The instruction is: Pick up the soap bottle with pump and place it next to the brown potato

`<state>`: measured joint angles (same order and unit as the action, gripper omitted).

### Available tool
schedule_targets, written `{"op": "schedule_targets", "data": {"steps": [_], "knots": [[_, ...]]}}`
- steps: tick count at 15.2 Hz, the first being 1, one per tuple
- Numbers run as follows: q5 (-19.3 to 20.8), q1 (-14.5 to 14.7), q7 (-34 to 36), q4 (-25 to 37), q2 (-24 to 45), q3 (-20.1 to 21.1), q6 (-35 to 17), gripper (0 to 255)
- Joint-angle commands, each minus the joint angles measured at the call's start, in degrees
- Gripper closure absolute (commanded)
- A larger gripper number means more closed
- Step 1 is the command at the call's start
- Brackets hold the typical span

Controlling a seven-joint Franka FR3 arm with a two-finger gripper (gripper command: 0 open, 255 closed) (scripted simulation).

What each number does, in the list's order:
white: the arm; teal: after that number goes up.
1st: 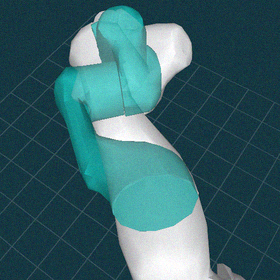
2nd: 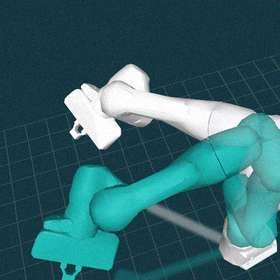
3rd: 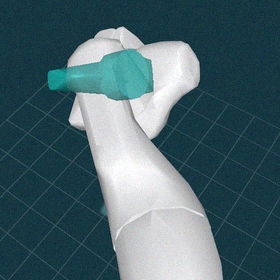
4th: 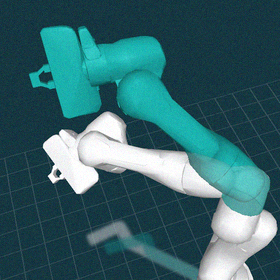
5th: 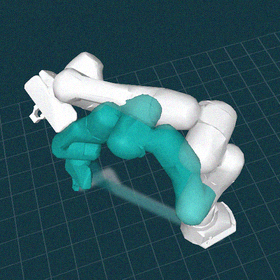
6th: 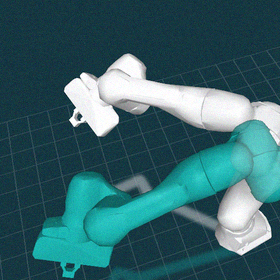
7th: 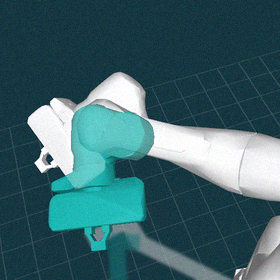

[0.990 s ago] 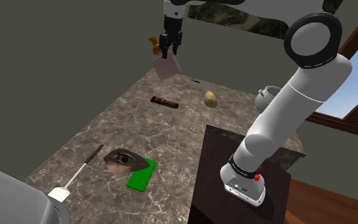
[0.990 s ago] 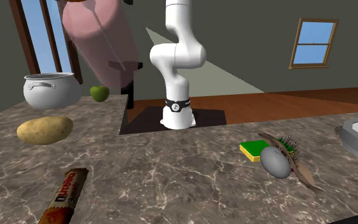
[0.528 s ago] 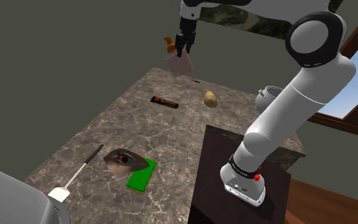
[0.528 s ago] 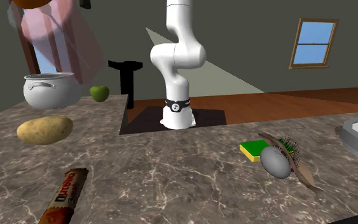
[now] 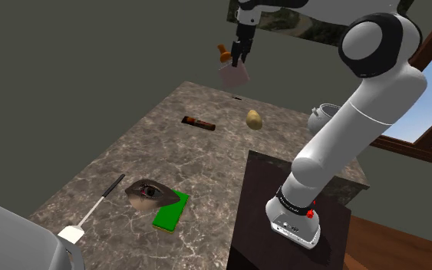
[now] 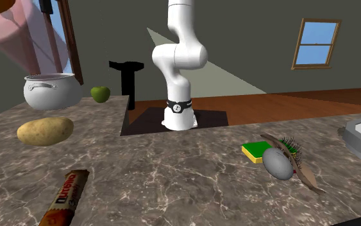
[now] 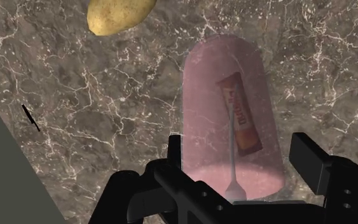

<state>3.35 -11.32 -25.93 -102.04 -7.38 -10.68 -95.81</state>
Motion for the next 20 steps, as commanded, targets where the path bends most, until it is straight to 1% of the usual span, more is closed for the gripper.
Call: {"op": "schedule_targets", "data": {"steps": [1, 6, 11, 16, 20], "knots": [[-0.1, -1.2, -3.0, 1.8, 1.4, -1.7, 0.3, 255], [-0.9, -4.4, -10.3, 5.7, 4.8, -5.6, 0.5, 255], [-2.6, -8.0, -17.7, 11.6, 9.9, -9.3, 1.3, 255], [-5.7, -12.5, -25.1, 19.8, 16.8, -12.4, 3.1, 255], [-9.0, -17.2, -30.8, 28.8, 23.8, -14.2, 5.6, 255]]}}
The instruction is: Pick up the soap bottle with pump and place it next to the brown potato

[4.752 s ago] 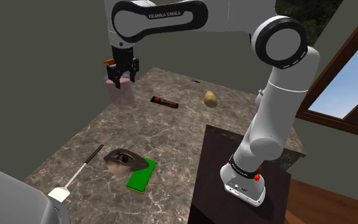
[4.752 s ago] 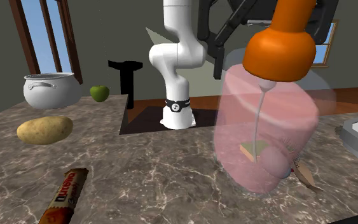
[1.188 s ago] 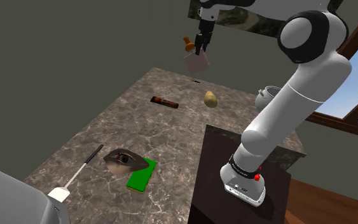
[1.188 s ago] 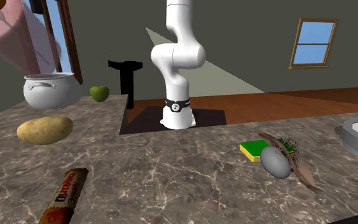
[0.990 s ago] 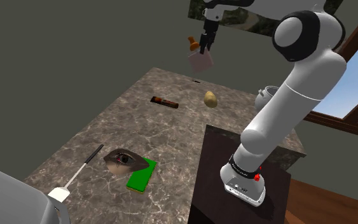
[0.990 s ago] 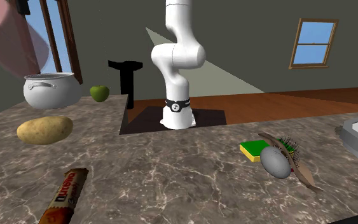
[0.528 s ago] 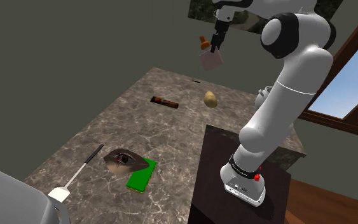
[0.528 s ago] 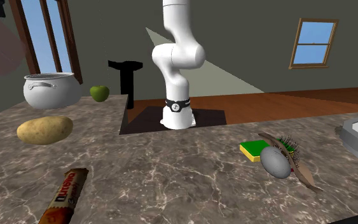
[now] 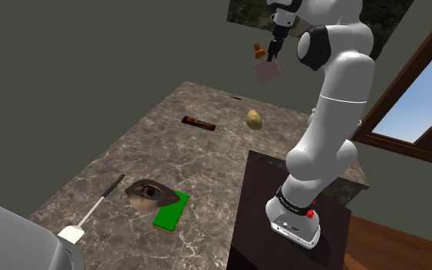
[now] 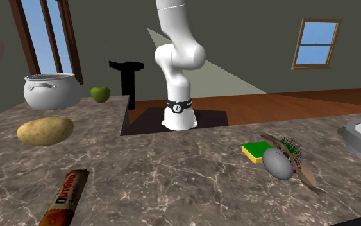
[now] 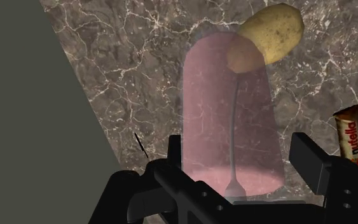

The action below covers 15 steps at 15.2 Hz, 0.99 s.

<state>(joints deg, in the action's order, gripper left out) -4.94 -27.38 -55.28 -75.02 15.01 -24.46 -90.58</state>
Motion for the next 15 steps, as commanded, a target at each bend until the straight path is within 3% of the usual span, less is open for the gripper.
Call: {"op": "schedule_targets", "data": {"steps": [1, 2, 15], "knots": [[-1.7, -2.6, -2.8, 4.5, 3.4, -0.7, 1.2, 255], [-2.9, -4.5, -4.4, 8.2, 6.1, -1.0, 2.5, 255], [-1.7, -2.6, -4.1, -6.1, 3.2, -0.8, -9.0, 255]]}}
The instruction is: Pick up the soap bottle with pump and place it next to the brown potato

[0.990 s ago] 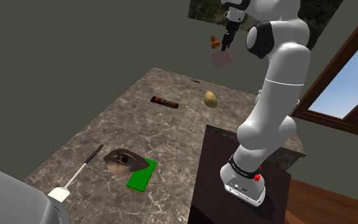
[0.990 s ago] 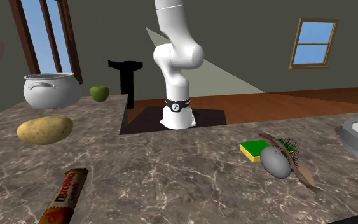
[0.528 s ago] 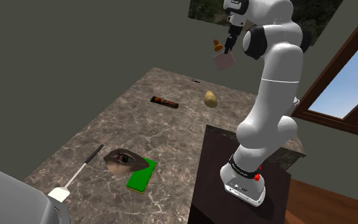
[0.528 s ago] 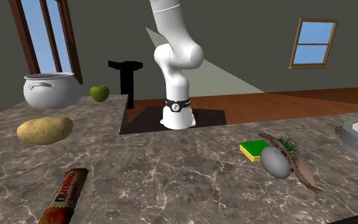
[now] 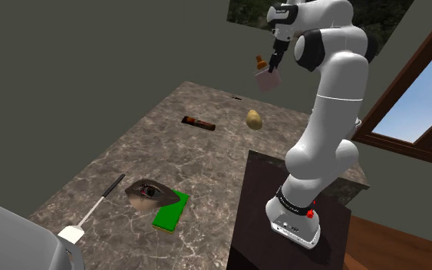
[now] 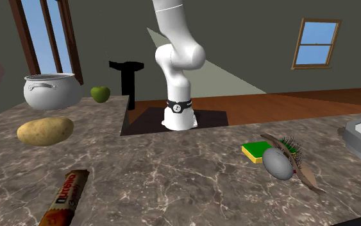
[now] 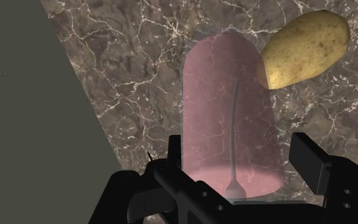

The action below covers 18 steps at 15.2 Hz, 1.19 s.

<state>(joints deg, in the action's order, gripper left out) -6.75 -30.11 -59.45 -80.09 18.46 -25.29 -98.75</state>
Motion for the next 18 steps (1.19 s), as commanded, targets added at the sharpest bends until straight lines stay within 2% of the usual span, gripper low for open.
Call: {"op": "schedule_targets", "data": {"steps": [1, 18], "knots": [[0.1, 0.3, 0.1, -1.9, -0.3, 0.0, -1.7, 255], [-0.6, 0.8, -0.4, -13.6, 0.8, 0.5, -14.3, 255]]}}
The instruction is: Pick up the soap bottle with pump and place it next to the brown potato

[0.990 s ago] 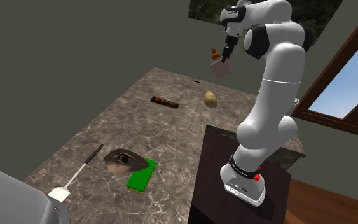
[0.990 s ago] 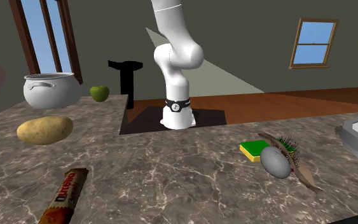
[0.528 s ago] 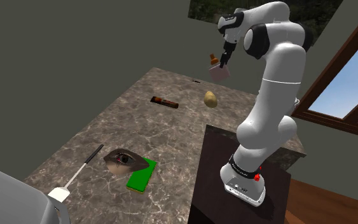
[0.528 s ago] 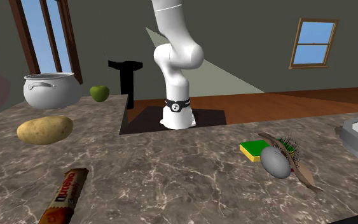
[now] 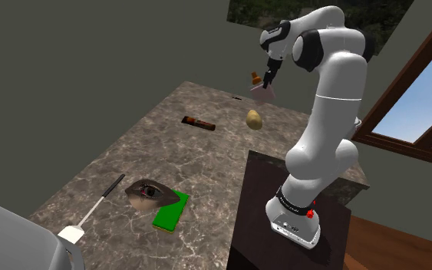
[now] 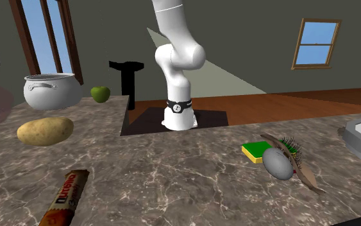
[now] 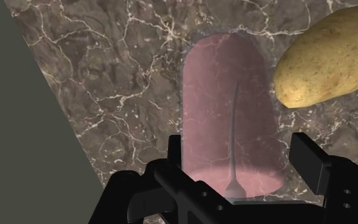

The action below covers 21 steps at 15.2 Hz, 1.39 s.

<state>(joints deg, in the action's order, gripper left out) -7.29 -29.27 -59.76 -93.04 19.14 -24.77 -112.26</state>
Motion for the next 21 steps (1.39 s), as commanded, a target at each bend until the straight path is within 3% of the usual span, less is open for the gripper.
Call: {"op": "schedule_targets", "data": {"steps": [1, 21], "knots": [[-0.2, 0.0, -0.1, -1.2, 0.3, 0.1, -1.5, 255], [-2.9, -0.6, -1.7, -8.2, 5.3, 1.3, -13.2, 255]]}}
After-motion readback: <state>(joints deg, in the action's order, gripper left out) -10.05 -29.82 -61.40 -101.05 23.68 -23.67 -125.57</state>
